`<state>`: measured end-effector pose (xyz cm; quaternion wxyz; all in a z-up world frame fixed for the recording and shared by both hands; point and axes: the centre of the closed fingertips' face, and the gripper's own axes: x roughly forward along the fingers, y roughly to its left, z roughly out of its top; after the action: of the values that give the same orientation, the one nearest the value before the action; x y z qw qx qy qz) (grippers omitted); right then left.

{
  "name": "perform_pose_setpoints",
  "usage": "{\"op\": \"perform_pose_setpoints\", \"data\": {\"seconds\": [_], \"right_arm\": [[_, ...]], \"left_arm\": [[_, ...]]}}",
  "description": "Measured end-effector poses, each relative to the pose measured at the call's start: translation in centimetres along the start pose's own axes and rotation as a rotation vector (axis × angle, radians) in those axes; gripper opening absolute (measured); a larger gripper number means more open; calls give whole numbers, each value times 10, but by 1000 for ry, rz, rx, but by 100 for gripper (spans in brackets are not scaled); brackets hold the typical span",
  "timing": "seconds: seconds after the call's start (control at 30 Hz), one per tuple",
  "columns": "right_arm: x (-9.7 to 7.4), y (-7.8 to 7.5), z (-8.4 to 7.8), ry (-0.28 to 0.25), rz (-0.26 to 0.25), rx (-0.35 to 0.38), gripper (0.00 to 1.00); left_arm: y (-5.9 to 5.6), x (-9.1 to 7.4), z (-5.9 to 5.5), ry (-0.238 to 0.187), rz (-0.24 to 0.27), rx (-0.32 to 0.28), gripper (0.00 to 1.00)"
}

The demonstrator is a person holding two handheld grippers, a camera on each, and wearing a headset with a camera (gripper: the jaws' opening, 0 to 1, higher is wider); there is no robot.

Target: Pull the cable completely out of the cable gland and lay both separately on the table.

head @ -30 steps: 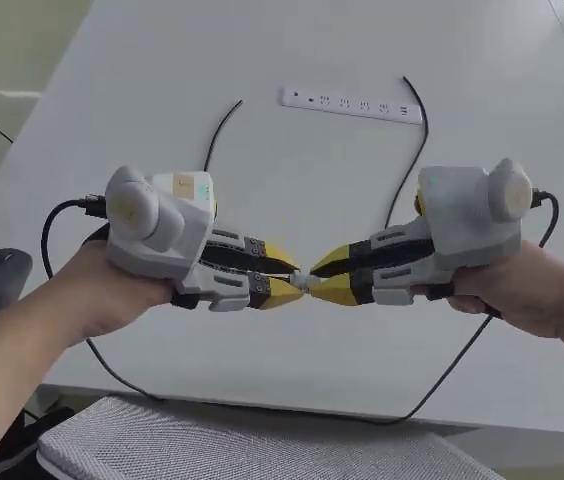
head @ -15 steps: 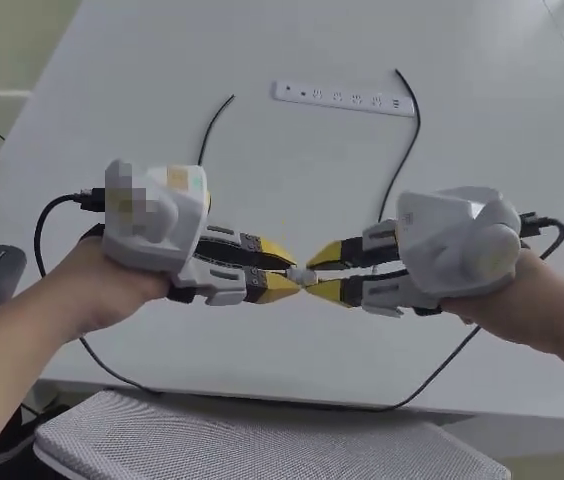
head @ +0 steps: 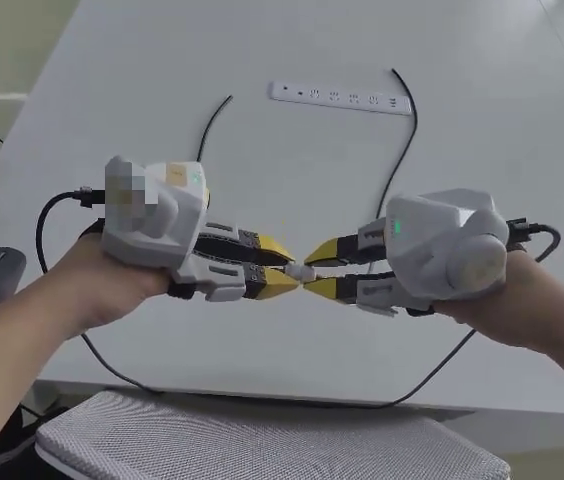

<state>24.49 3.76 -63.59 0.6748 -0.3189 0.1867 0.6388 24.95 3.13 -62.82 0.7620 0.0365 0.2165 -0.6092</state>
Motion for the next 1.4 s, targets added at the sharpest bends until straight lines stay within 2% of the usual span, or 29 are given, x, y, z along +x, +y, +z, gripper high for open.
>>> {"op": "perform_pose_setpoints", "data": {"seconds": [0.1, 0.2, 0.33, 0.37, 0.43, 0.53, 0.67, 0.8, 0.87, 1.13, 1.27, 1.4], "right_arm": [[-2, -2, -2, 2, -20, 38, 9], [-9, -6, 2, -45, -57, 126, 13], [-21, -12, -2, -27, -139, 201, 19], [-25, -16, -5, -10, -186, 198, 17], [-28, -18, -13, 43, -246, 174, 12], [-25, -18, -16, 45, -288, 223, 12], [-22, -24, -19, 80, -353, 184, 12], [-18, -27, -19, 99, -367, 151, 11], [-17, -27, -17, 84, -361, 157, 11], [-15, -28, -17, 94, -391, 156, 3], [-15, -29, -19, 113, -424, 152, 1], [-15, -30, -20, 138, -452, 116, 1]], "left_arm": [[1, 0, 3, -12, 3, 14, 15], [2, -1, 5, -18, 6, 15, 15], [5, -3, 6, -26, 12, 9, 15], [6, -3, 7, -29, 15, 10, 15], [7, -4, 9, -38, 18, 7, 15], [8, -4, 12, -52, 18, 6, 15], [9, -3, 13, -54, 15, 7, 15], [11, 0, 13, -59, 13, 12, 15], [12, 1, 13, -58, 14, 13, 15], [17, 3, 16, -77, 24, 0, 15], [18, 5, 16, -77, 29, -2, 15], [19, 8, 18, -81, 37, -6, 15]]}}
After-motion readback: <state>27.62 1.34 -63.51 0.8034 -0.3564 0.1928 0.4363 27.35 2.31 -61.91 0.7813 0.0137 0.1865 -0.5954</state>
